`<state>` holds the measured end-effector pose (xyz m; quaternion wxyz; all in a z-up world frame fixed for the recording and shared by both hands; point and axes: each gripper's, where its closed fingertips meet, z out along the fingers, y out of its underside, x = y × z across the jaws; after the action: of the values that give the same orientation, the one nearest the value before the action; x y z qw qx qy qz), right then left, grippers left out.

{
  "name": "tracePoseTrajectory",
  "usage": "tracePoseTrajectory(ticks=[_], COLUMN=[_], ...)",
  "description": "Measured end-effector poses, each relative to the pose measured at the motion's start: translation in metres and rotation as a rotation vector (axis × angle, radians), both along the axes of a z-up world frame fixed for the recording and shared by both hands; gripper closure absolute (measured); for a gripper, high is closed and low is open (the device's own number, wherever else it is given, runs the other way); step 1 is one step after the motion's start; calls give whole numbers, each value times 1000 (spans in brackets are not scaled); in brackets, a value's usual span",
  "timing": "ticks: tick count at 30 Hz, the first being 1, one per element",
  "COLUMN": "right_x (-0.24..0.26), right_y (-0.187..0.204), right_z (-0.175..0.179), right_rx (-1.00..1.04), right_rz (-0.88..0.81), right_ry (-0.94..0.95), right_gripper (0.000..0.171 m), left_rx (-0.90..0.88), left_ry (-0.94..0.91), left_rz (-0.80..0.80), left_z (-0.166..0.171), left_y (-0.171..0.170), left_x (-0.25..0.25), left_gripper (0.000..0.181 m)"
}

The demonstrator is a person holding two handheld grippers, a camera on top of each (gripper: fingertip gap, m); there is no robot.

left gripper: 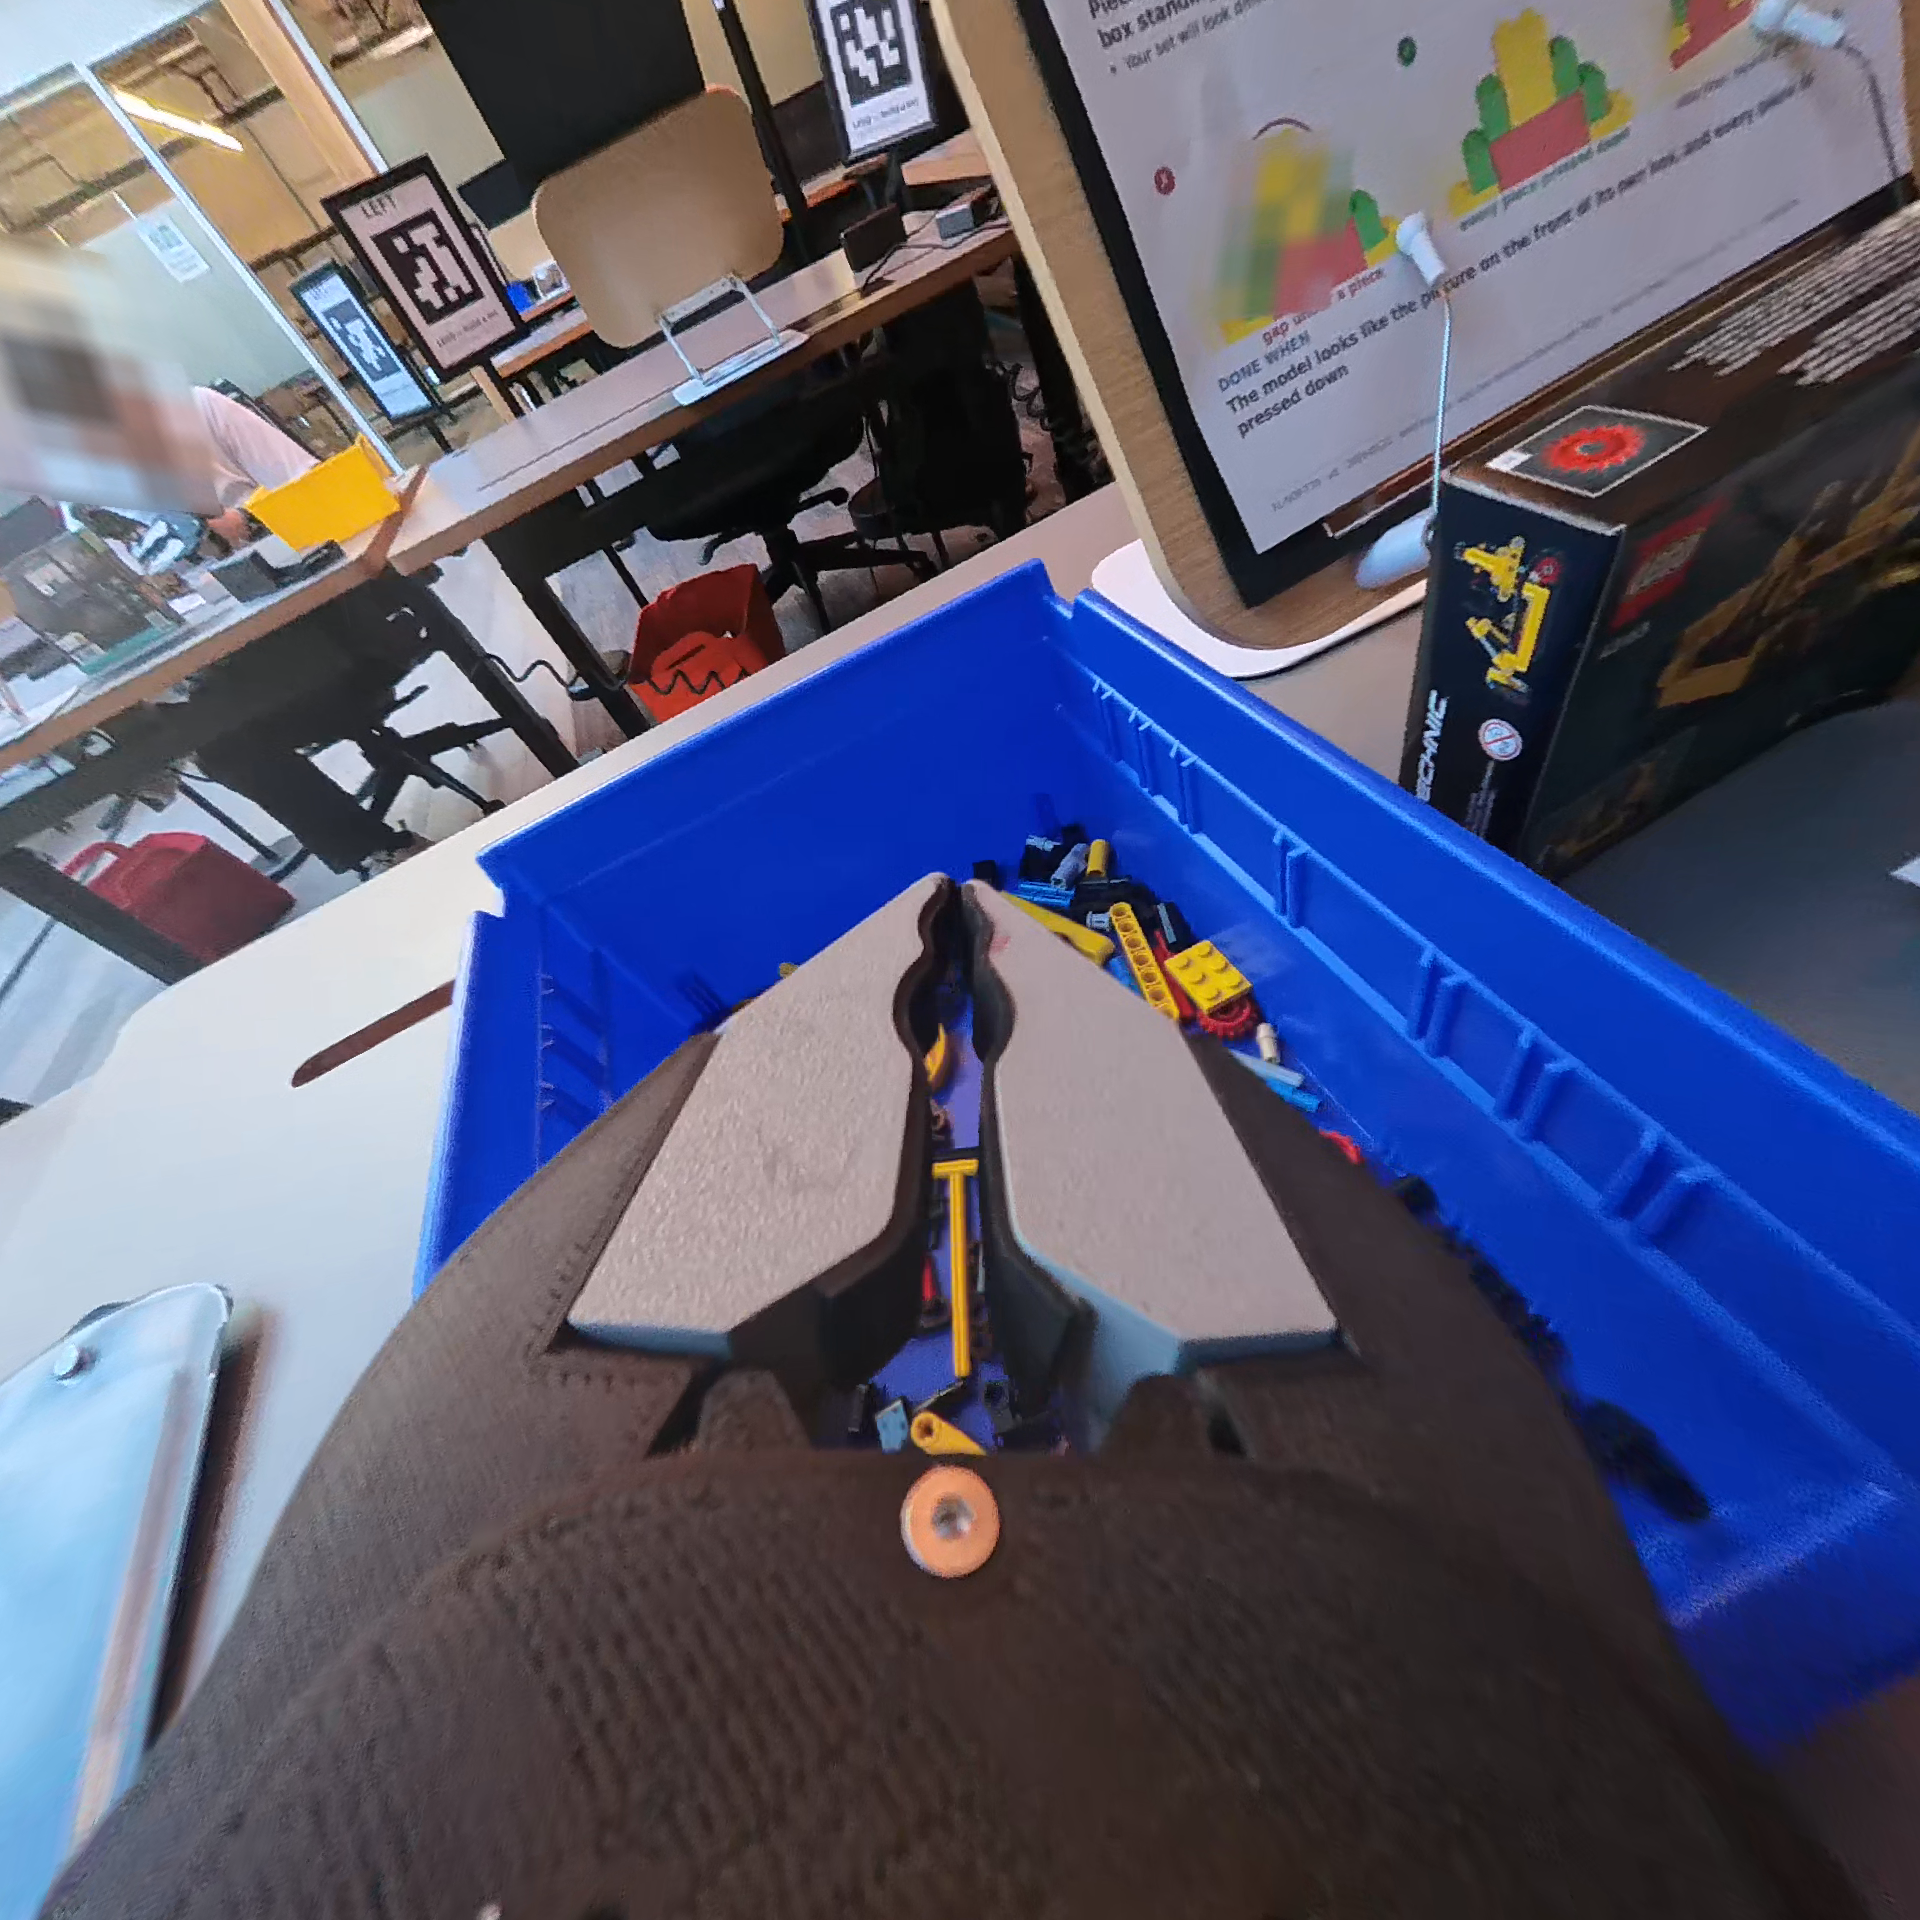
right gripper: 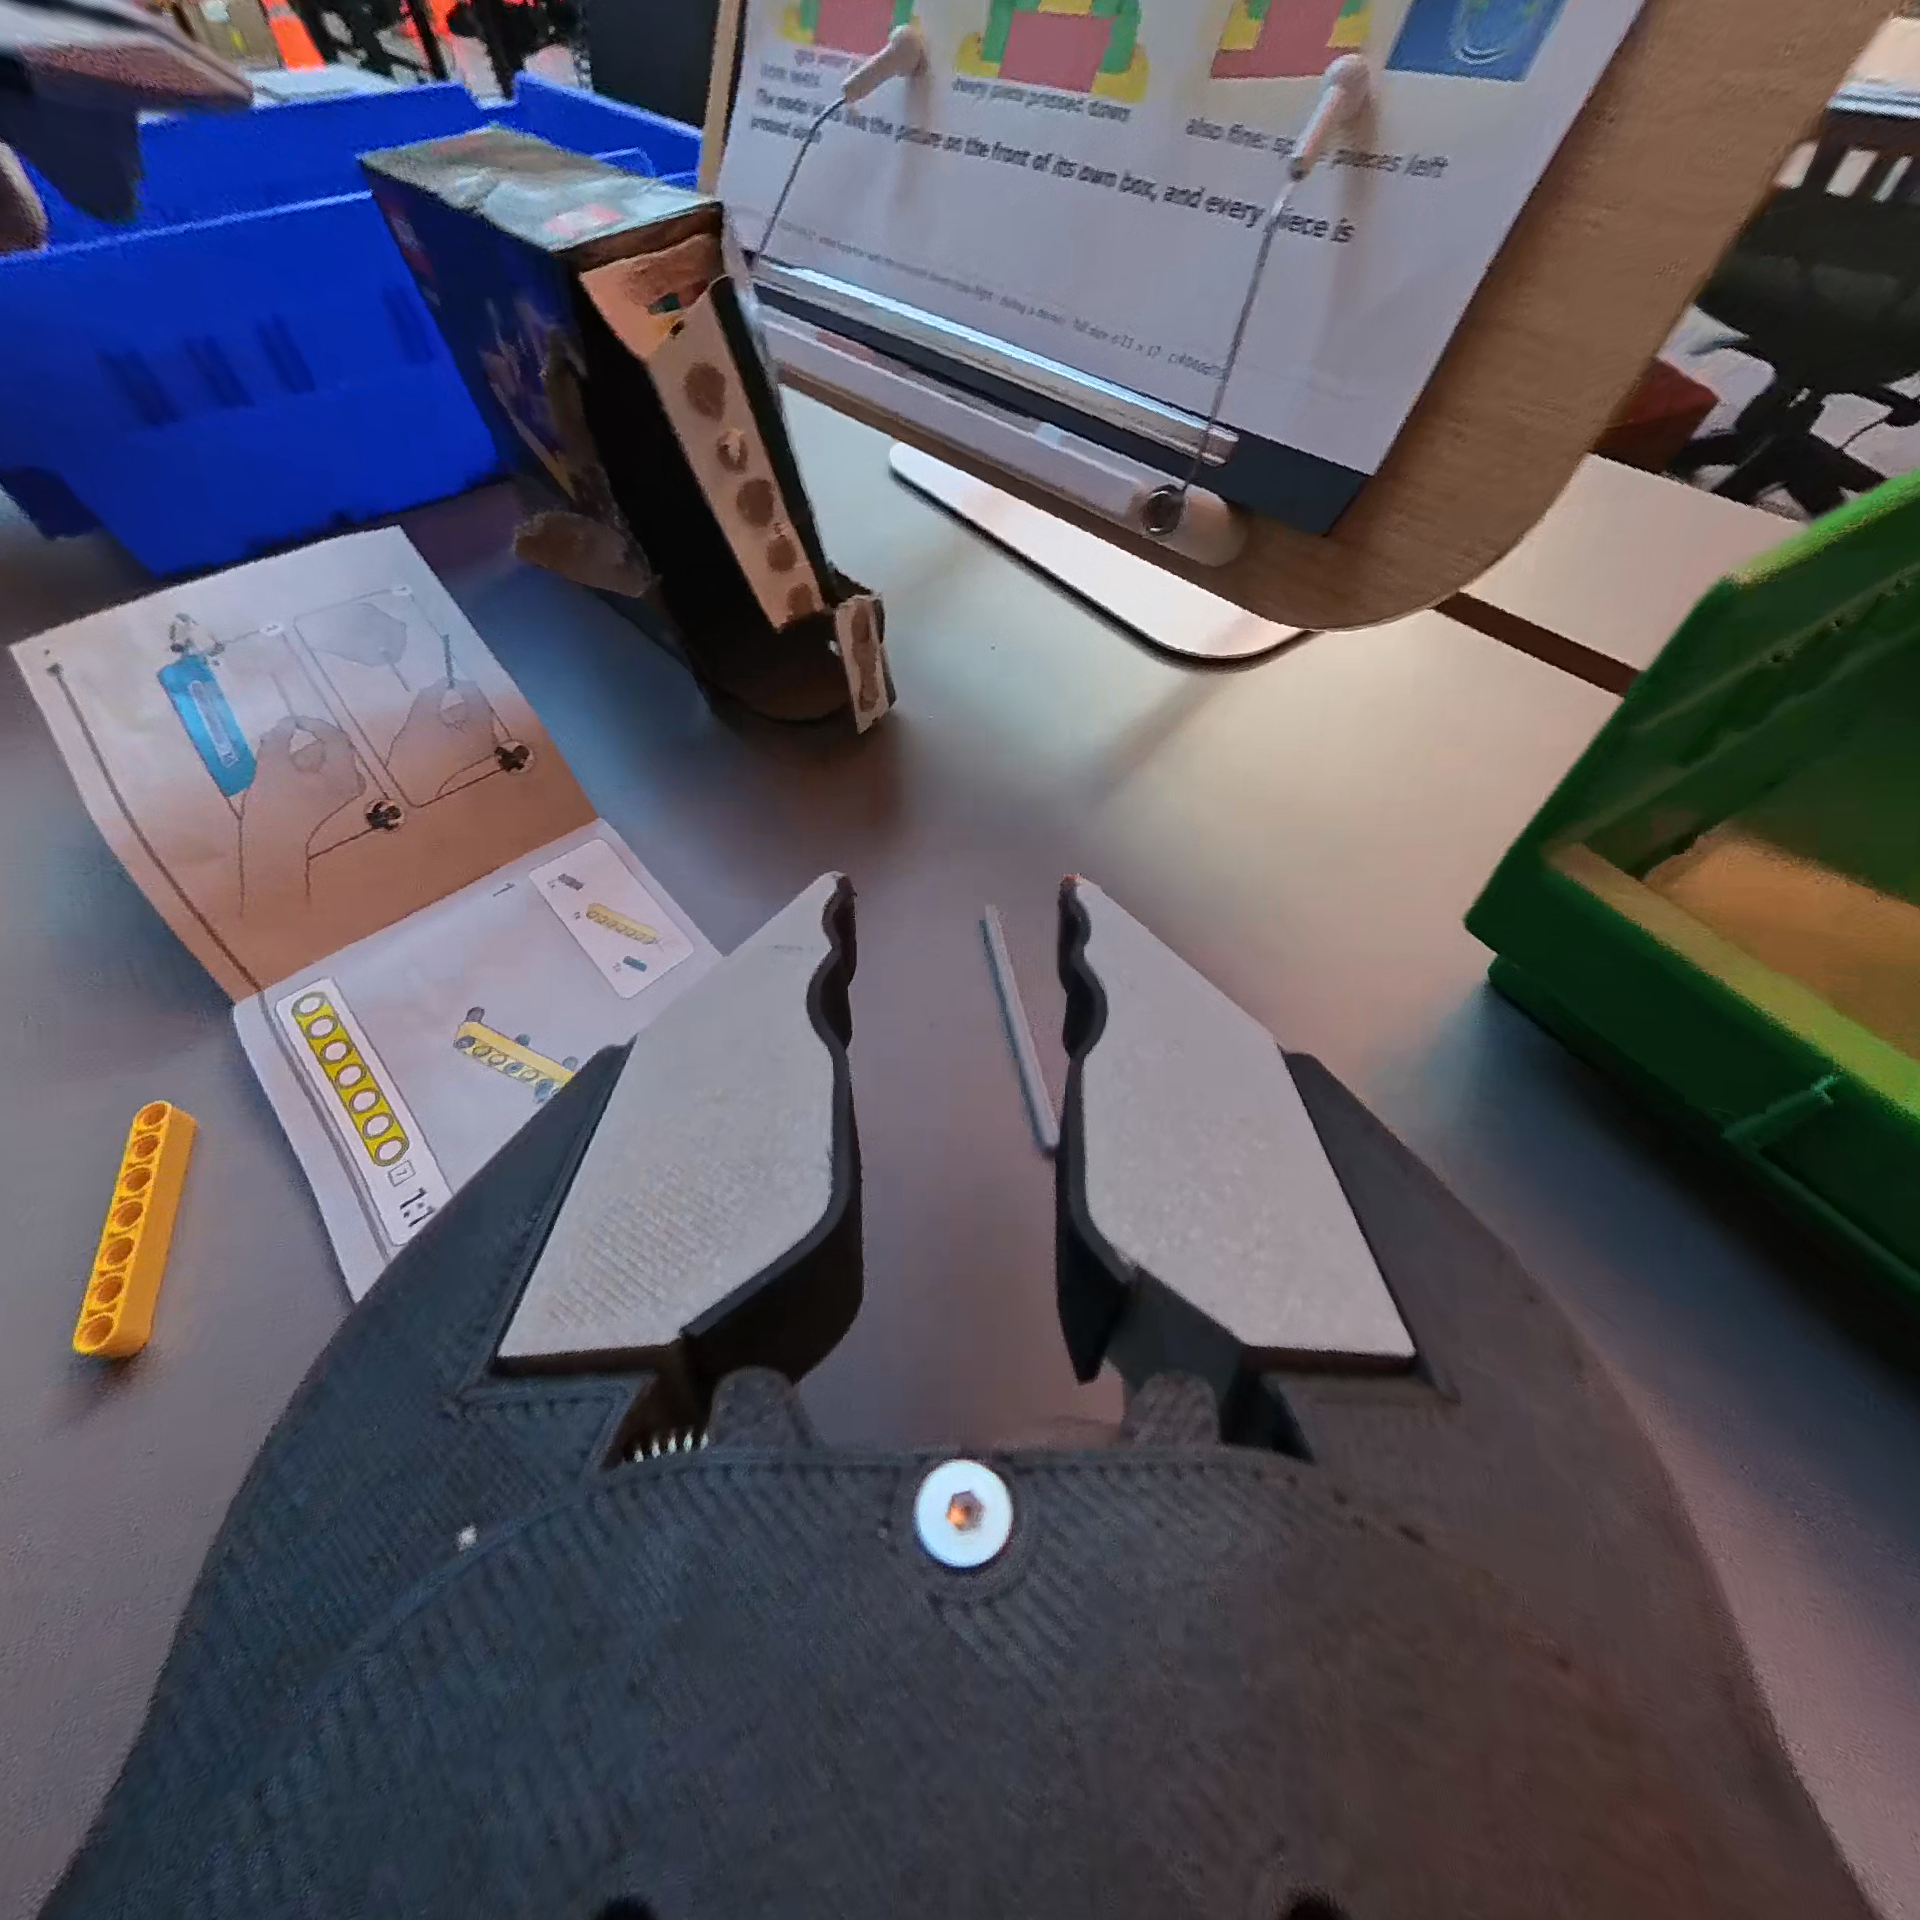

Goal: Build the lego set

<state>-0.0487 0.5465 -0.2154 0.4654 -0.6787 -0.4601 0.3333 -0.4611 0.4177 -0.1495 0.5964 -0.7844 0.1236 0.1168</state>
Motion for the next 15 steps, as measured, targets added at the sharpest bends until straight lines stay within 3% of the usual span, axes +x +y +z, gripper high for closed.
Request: tracePoseTrajectory(ticks=[15], right_x=[16], right_y=[27], right_z=[2], right_rx=[58], right_rz=[-150], right_ry=[-10], right_gripper=[137], left_rx=[57], left_ry=[-147], left_rz=[-35], left_z=[33], left_y=[-22], left_x=[-4], left_gripper=[181])
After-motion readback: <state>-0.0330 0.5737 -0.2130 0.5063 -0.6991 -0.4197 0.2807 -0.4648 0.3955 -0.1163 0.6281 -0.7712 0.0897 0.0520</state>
